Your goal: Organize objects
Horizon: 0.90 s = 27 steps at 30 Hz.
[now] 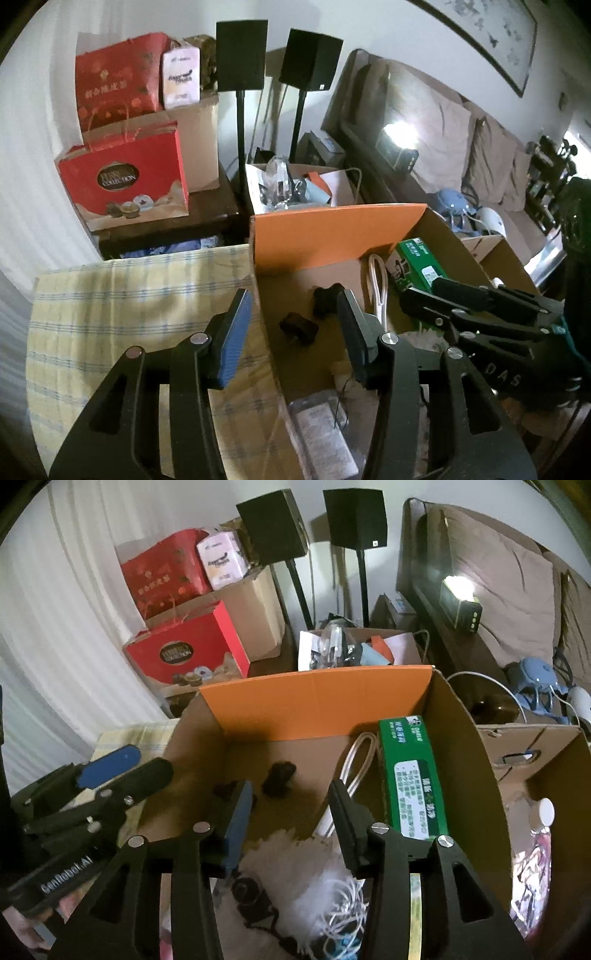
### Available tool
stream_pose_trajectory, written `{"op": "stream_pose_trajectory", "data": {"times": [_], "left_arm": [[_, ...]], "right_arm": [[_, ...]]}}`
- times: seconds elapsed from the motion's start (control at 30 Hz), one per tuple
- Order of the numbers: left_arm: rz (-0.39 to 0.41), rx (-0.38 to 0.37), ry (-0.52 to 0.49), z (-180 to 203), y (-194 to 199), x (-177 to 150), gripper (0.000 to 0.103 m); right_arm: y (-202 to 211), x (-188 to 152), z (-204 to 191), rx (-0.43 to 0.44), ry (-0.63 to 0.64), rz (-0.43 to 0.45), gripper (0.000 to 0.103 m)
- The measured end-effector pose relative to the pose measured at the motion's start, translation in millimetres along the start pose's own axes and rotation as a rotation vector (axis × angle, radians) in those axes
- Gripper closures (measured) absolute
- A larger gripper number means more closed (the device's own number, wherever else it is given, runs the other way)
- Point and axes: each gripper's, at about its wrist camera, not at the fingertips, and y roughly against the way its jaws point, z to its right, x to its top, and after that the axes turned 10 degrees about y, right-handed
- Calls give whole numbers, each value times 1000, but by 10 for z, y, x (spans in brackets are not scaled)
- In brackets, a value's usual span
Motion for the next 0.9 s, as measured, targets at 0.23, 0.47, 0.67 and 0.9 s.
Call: {"op": "stream_pose_trajectory", "data": {"times": [0.23,0.47,0.67,0.9], "left_arm": [[47,23,21,-159,314,-65,26],[61,40,37,-300,554,-160,23],[73,60,41,-360,714,-233,13],[84,69,55,-438,857,-305,6]], "right_arm": [[330,-80,-107,-9,-2,61,45],[488,-171,-267,-55,36,81,22],[600,-229,-356,-82,45,96,17],[782,-289,-448,-92,55,136,3]]}}
